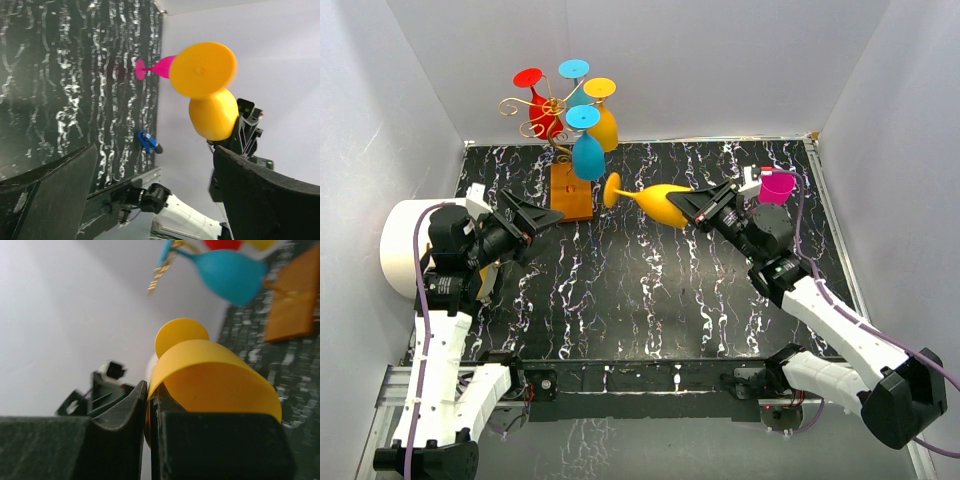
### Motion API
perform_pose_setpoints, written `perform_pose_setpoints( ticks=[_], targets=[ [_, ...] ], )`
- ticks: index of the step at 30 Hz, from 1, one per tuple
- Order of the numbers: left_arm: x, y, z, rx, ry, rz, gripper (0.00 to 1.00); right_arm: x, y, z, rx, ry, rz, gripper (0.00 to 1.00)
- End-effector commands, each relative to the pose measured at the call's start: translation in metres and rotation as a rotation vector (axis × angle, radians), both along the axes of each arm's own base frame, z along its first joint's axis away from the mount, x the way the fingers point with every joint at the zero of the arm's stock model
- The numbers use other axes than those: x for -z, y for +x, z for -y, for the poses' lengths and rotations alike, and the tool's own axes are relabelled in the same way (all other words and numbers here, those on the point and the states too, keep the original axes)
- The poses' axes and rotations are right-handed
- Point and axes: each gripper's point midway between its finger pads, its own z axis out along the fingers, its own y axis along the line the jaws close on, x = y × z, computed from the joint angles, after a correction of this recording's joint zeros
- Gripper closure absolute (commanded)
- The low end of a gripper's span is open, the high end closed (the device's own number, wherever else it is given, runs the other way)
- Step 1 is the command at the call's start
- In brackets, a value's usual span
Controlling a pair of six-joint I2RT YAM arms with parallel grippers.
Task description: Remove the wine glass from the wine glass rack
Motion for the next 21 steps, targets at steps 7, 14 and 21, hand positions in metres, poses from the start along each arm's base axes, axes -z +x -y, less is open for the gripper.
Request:
perform_pose_setpoints(
  ticks=[7,14,21],
  targets=[
    [0.015,-0.004,-0.007,0.015,0.122,-0.028,0.01,0.155,0.008,0.081,0.336,-0.690,-0.477,1.00],
    [0.009,-0.001,-0.008,0.020,0.151,0.004,0.01,0.148,-0.011,0.117,0.427,-0.812,-0.490,1.00],
    [-0.005,-0.005,-0.010,0.020,0.171,0.085,0.01,0.172,-0.027,0.157,0.527,-1.080,-0.705,1.00]
  ],
)
